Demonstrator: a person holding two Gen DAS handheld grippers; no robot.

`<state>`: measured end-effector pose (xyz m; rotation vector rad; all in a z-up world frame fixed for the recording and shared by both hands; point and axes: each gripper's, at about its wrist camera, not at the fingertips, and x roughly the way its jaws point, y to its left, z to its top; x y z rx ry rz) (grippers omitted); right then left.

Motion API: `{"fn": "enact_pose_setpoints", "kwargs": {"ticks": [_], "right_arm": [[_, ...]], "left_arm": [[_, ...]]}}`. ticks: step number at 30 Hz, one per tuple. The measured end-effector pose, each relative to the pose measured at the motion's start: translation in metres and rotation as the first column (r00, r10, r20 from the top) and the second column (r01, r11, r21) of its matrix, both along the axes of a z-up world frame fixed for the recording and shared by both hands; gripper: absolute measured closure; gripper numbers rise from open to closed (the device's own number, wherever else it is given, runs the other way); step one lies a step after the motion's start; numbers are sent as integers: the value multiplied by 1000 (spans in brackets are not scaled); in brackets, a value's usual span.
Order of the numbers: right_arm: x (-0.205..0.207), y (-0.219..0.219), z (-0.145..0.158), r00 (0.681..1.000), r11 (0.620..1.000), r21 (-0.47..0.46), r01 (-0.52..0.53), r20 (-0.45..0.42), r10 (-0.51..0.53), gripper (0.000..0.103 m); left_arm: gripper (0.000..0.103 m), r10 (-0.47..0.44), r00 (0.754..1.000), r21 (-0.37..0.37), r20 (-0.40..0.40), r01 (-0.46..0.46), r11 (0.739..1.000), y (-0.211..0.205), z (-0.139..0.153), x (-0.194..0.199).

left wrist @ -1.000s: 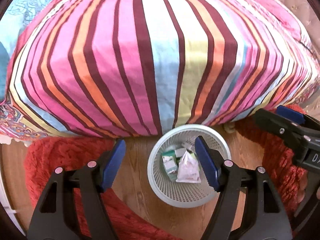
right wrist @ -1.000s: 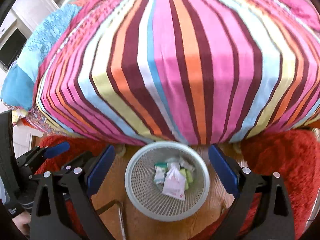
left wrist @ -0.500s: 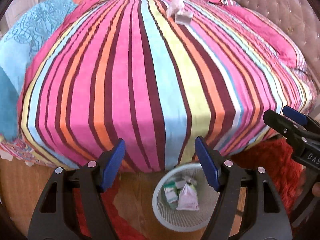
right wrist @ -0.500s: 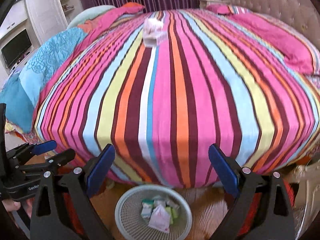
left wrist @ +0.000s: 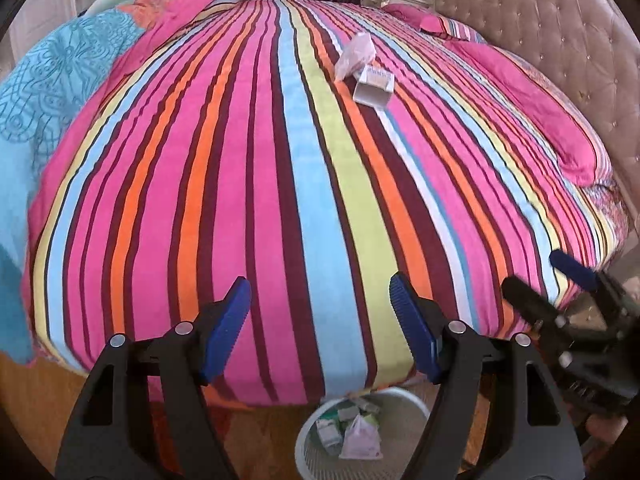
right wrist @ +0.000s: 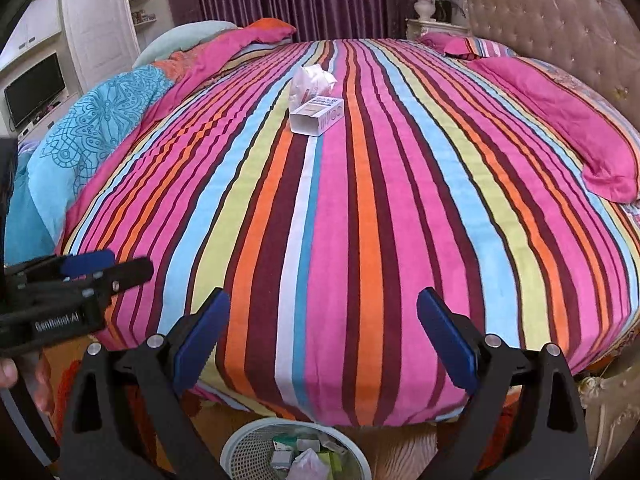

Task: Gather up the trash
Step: 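Move both tools back to the bed toward the last white packet and COSNORI box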

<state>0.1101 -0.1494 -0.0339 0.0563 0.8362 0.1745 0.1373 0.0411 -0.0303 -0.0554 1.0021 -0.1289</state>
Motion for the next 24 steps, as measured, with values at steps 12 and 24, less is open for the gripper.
{"fn": "enact_pose_setpoints", "kwargs": {"ticks": [12,24], "right_arm": [[54,9,-3,1000,1000,-16,6,3,-6,13],[111,21,0,998,998,-66,17,57,-14,13]], "left_arm": [[33,-2,1000,-58,-2,1,998,-2,-8,66],[33,15,1000,-110,13,-14,994,14,-6,139]]}}
